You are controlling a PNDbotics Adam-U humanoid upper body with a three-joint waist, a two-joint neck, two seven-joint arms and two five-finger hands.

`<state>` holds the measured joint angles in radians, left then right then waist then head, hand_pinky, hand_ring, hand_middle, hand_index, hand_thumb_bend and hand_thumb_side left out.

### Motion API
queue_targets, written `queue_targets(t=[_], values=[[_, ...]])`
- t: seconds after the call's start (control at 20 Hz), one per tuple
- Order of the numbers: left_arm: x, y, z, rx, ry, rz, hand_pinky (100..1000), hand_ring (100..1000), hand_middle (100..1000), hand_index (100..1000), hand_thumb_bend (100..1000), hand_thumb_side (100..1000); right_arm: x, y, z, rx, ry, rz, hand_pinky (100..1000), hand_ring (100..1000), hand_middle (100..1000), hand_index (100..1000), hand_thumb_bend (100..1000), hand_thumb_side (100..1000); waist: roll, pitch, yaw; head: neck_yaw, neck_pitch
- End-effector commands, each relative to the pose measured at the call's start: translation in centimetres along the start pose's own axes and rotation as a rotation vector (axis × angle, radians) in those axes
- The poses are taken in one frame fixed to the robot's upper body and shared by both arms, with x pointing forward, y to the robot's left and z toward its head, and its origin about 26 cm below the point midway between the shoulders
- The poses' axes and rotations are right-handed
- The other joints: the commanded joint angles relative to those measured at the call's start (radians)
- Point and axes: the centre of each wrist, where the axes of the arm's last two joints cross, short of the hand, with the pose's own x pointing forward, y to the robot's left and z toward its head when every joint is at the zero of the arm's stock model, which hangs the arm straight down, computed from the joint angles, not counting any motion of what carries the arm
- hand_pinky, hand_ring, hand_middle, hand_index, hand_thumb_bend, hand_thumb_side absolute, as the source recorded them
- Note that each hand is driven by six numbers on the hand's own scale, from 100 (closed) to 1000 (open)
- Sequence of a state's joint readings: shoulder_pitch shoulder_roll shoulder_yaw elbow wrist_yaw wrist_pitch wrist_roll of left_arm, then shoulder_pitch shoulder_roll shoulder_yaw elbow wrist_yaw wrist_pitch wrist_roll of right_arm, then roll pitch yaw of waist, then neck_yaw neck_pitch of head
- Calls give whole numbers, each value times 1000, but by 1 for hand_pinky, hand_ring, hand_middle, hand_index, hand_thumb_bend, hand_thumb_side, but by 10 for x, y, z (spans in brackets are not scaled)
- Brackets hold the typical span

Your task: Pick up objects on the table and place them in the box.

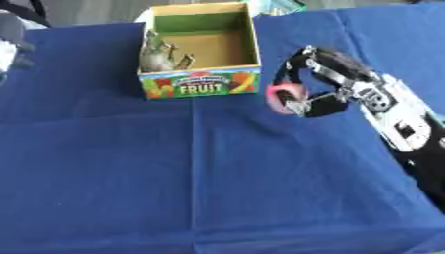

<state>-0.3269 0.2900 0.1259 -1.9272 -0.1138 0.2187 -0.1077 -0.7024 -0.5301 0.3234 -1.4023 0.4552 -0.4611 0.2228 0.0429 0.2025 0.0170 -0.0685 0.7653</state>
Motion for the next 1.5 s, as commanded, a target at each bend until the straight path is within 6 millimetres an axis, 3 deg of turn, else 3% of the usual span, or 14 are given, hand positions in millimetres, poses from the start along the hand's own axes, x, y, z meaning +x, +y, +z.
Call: queue_targets(t=[0.05,0.4,0.65,1.05,1.4,1.5], values=[[8,1,-2,-10,-33,1,616,674,697,793,379,630,0,-35,1,-53,-1,48,675,527,311,620,100,100,-3,-19,8,-8,5],[15,-8,-4,-16,-58,52,612,670,693,791,383,628,-9,-70,-6,-143,40,73,674,528,327,618,100,100,-9,-8,56,-44,5],[20,-15,-4,-35,-81,89,611,670,693,791,384,628,-20,-81,-18,-193,84,86,674,529,339,631,100,100,-11,5,97,-84,5],[25,-26,-2,-72,-101,153,609,670,692,790,385,629,-47,-72,-29,-250,224,54,675,540,378,654,100,100,-10,17,164,-143,5],[27,-32,-3,-101,-124,180,609,670,692,790,385,628,-61,-52,-41,-276,311,51,685,576,439,694,100,100,-10,24,212,-179,5],[28,-33,-4,-109,-129,184,609,670,693,791,385,627,-65,-44,-43,-269,335,55,705,625,506,756,230,100,-9,25,221,-186,5]])
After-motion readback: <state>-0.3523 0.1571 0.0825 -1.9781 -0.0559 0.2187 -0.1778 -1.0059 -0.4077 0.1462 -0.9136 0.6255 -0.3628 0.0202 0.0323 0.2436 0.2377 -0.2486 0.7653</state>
